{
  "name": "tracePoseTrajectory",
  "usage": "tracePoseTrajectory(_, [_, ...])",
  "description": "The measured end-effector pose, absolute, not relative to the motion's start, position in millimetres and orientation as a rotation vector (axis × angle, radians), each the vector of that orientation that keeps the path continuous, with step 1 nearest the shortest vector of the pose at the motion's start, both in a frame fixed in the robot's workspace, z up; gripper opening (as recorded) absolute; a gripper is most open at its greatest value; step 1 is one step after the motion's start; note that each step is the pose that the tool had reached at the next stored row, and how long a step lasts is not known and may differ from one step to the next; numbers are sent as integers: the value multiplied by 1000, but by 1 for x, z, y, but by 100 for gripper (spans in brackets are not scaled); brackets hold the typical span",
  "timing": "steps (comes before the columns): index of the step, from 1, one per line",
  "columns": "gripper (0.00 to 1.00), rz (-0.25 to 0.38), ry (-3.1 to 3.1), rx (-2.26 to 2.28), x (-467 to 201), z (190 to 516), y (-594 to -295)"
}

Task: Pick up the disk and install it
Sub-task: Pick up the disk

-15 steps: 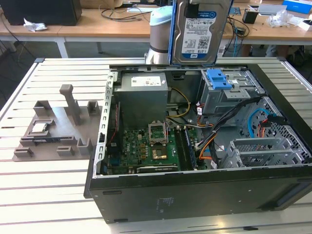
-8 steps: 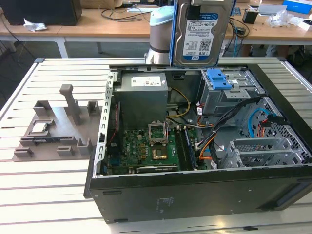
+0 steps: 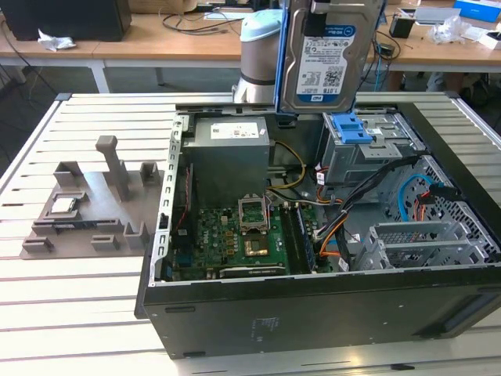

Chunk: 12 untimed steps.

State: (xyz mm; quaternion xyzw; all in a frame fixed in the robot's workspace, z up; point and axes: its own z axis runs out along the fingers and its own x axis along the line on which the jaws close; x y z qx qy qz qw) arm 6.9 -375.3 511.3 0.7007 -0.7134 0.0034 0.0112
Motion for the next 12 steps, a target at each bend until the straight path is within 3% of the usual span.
tracePoseTrajectory(12, [36, 11, -2226, 2186, 9, 511, -389])
